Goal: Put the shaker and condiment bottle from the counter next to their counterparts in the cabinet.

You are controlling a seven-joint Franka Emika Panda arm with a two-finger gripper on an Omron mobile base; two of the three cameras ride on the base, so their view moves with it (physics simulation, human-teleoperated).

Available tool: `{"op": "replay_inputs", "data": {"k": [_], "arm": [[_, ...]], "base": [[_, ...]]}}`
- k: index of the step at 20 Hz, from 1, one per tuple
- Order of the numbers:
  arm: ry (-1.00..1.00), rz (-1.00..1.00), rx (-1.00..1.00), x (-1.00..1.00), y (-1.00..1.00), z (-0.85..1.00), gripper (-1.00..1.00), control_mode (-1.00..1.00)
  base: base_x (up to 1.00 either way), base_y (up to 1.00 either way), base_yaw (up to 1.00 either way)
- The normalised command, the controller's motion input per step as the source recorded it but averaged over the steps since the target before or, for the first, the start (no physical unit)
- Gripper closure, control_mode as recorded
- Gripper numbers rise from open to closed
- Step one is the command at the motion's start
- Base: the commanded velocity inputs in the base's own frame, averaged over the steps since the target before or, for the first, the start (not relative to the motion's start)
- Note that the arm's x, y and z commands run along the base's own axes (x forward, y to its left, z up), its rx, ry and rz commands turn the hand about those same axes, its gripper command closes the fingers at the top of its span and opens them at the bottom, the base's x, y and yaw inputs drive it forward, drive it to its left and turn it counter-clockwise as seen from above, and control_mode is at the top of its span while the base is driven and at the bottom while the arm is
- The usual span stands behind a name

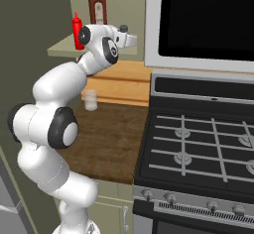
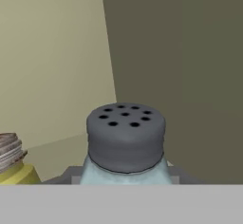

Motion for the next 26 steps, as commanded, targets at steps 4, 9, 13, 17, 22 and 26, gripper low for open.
{"op": "replay_inputs", "data": {"k": [4,9,13,17,22,26], "arm": [[0.0,0.0,0.0,0.03,0.0,-0.05,-1.0,-1.0],[0.0,0.0,0.0,-0.06,0.0,0.0,-1.0,-1.0],[0.0,0.0,0.0,-0.21,-0.02,0.0,-1.0,-1.0],[-0.01,0.0,0.0,-0.32,-0.09,0.06,-1.0,-1.0],[-0.06,0.0,0.0,-0.72,-0.13,0.44,-1.0,-1.0],[-0.03,0.0,0.0,-0.86,-0.01,0.59,-1.0,-1.0]], "base": [[0.0,0.0,0.0],[0.0,0.0,0.0],[0.0,0.0,0.0],[0.0,0.0,0.0],[0.0,0.0,0.0],[0.0,0.0,0.0]]}}
